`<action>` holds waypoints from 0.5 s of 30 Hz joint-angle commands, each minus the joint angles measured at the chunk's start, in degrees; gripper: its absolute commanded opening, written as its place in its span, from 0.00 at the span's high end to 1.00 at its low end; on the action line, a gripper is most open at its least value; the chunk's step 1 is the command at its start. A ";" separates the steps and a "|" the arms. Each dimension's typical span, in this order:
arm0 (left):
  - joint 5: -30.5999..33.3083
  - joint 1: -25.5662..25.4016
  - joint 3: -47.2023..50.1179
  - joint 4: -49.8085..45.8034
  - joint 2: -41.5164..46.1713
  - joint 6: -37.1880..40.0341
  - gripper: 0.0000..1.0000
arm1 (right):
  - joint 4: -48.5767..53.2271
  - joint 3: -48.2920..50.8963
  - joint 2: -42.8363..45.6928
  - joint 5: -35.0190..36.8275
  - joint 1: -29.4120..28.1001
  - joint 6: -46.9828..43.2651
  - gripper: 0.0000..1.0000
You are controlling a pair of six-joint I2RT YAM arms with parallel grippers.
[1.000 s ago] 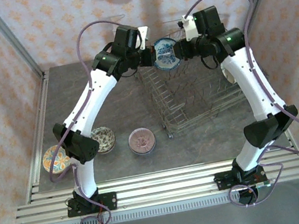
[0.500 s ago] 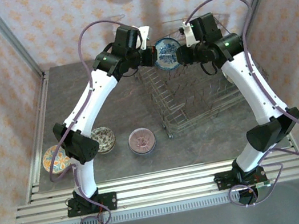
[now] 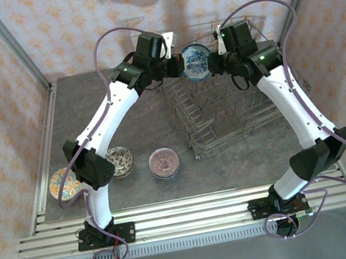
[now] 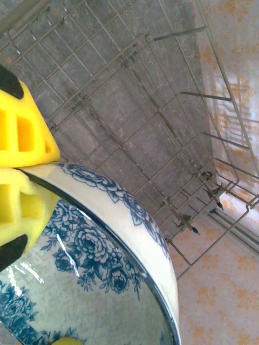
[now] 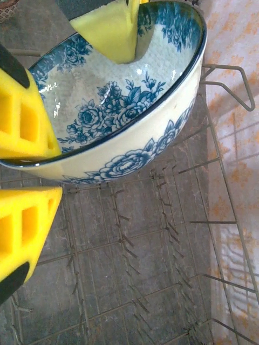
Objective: Load the bowls into the dish rack
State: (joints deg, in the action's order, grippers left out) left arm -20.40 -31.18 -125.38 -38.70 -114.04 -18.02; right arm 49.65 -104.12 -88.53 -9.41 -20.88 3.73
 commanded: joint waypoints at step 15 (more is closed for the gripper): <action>0.00 -1.45 -0.30 6.69 2.93 -2.70 1.00 | -3.54 1.47 0.20 3.56 -0.08 3.43 0.96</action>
State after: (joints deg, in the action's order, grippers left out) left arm -19.55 -31.90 -125.38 -37.67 -114.04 -19.66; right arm 47.55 -103.33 -88.44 -7.64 -20.97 6.04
